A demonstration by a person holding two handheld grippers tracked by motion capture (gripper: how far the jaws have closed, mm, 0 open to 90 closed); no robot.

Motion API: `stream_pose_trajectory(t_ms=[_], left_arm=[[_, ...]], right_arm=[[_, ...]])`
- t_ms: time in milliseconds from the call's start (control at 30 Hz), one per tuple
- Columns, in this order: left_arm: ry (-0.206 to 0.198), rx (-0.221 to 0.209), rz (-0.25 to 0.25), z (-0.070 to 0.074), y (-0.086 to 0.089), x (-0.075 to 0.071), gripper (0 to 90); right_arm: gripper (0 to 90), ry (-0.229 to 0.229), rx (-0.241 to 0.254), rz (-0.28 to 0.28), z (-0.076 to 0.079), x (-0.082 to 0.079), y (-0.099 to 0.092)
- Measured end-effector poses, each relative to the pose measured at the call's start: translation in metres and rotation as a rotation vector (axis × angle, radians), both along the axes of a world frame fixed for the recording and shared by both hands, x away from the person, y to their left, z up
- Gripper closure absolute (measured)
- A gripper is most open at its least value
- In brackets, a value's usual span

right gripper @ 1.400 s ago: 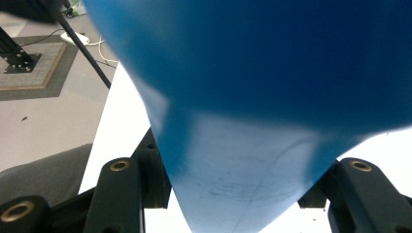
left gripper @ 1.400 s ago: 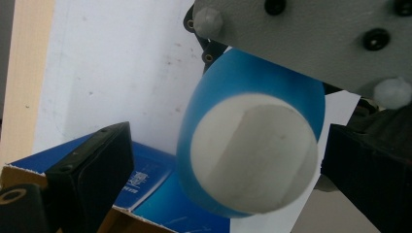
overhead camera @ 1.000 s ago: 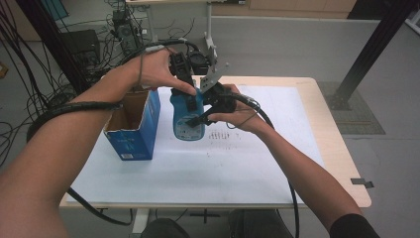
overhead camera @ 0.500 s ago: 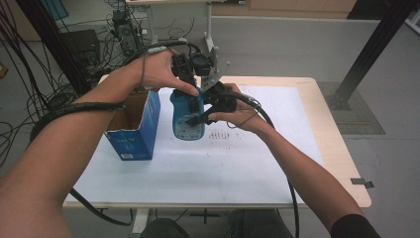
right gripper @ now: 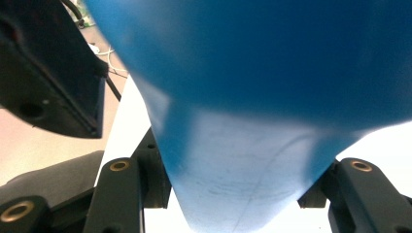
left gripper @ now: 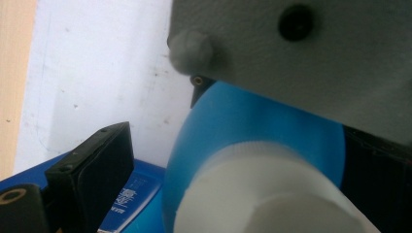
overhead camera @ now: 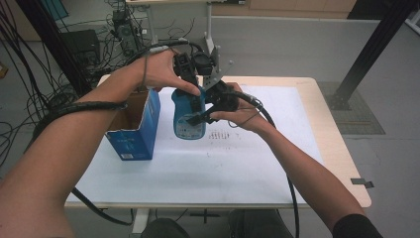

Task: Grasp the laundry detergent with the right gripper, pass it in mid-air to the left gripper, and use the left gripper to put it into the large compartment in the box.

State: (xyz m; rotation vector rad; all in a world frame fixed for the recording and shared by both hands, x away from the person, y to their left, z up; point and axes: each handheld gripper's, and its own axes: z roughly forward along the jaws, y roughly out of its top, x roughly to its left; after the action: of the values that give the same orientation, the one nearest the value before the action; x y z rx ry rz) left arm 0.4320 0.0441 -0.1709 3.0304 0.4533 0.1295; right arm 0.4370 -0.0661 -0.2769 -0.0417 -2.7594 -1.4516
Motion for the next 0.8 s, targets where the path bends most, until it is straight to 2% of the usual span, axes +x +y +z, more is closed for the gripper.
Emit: stream_pose_trajectory(t_ms=[800], left_arm=[[-0.004, -0.003, -0.004, 0.0016, -0.0006, -0.0022, 5.3]], right_arm=[[44.4, 0.012, -0.003, -0.019, 0.0020, 0.0004, -0.0043]])
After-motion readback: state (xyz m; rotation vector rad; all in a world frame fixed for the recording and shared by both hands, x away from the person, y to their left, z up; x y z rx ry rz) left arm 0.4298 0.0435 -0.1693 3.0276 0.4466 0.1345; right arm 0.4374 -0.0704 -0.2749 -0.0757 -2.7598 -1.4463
